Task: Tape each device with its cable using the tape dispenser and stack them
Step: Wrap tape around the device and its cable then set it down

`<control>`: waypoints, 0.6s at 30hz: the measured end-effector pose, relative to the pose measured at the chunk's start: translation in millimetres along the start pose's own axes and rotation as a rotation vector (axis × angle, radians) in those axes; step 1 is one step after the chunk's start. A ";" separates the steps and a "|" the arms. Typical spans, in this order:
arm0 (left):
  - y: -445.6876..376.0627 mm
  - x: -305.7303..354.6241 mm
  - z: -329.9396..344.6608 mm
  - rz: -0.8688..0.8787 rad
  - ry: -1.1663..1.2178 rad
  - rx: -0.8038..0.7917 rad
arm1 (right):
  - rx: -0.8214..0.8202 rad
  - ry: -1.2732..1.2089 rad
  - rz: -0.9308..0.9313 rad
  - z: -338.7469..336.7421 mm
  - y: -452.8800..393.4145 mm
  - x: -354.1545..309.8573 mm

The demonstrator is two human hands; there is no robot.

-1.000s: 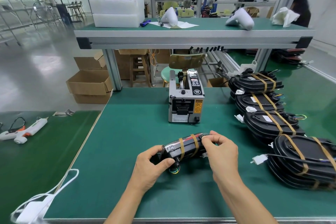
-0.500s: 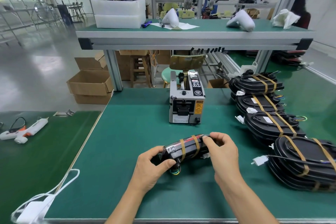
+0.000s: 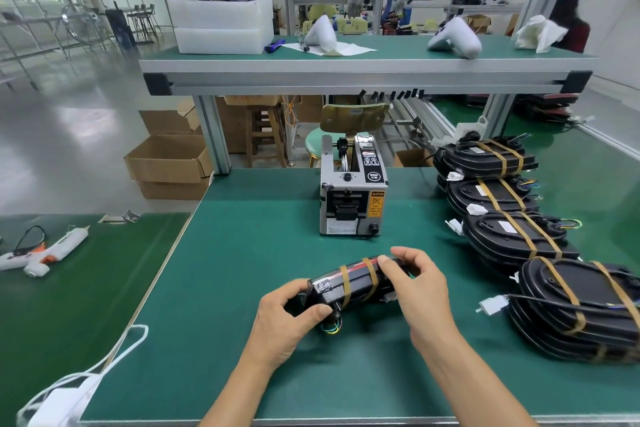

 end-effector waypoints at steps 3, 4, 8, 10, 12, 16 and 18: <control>0.2 -0.7 -0.4 -0.004 -0.007 0.002 | -0.004 -0.023 0.005 2.5 -4.7 2.8; 0.1 -0.9 -0.5 -0.003 -0.009 0.000 | -0.005 -0.017 0.000 3.5 -5.3 3.7; 0.7 -2.1 -0.2 -0.010 -0.011 -0.003 | 0.018 -0.067 0.030 -0.2 -6.8 9.8; 0.4 -1.5 -0.1 -0.010 -0.013 -0.001 | 0.003 -0.101 0.033 -2.8 -6.9 9.0; 0.2 -0.4 -0.1 -0.010 -0.011 0.001 | -0.031 -0.095 0.016 -2.0 -8.1 9.9; 0.8 0.2 -0.7 -0.014 -0.015 0.004 | -0.201 0.022 0.020 10.8 -4.0 18.7; 1.0 -0.5 -0.7 -0.015 -0.016 0.004 | -0.257 0.077 0.001 13.6 -1.9 18.7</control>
Point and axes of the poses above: each hand's wrist, its own y-axis away from the middle knuckle, its own z-axis out of the palm, x = y × z, the point moved 8 cm from there along -y, towards the middle knuckle, and after that the axes turned 9 degrees about y, right-handed, at the moved point
